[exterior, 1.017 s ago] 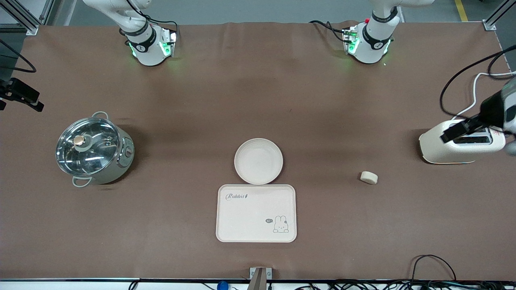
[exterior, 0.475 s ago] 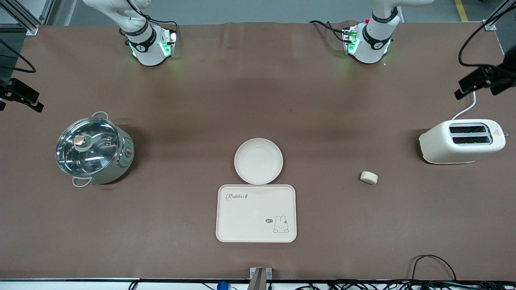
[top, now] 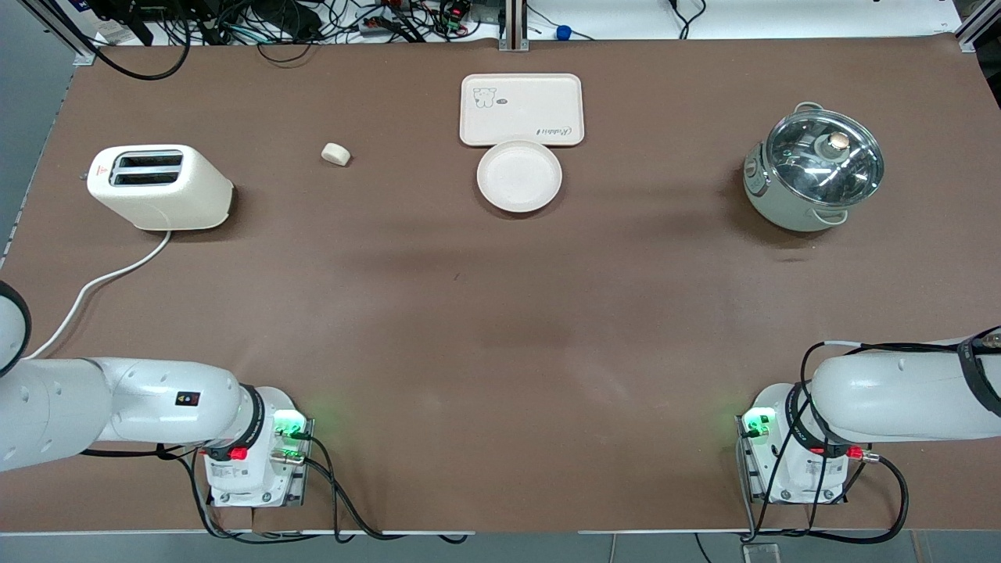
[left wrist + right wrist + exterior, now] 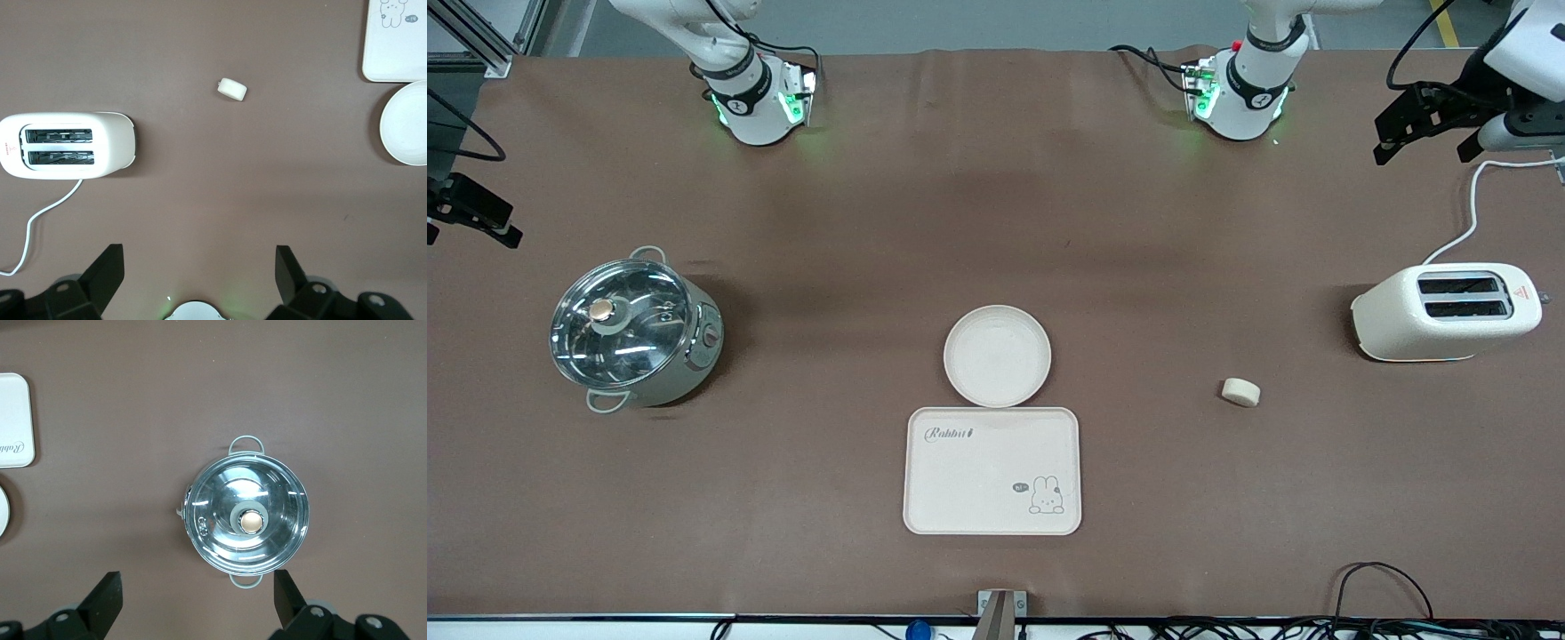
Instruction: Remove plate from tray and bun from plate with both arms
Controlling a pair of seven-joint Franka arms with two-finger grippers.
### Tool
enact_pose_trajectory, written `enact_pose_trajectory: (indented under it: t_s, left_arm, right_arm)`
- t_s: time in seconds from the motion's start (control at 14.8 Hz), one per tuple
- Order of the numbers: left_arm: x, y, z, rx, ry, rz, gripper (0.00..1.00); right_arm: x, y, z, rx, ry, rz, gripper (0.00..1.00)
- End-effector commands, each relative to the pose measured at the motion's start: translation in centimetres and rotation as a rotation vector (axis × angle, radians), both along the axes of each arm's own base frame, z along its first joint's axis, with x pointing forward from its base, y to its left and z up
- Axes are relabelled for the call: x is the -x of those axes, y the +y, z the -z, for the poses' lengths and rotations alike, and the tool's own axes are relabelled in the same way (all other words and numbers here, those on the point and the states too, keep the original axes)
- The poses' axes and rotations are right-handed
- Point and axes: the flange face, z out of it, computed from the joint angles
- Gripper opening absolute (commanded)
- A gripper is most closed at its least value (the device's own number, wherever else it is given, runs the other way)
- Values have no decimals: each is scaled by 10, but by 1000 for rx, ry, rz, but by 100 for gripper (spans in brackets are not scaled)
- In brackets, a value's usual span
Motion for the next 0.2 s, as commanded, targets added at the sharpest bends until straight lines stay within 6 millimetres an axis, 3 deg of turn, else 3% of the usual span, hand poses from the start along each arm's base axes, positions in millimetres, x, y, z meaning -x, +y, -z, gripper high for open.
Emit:
enact_pose_trajectory:
  t_s: [0.0, 0.14]
  left_arm:
    - [-8, 5, -8, -17, 13, 12, 100]
    - [-13, 5, -6, -17, 25, 14, 100]
  right_arm:
    - [1, -1, -2, -17, -9, 16, 100]
    - [1, -1, -1, -17, -6, 16, 100]
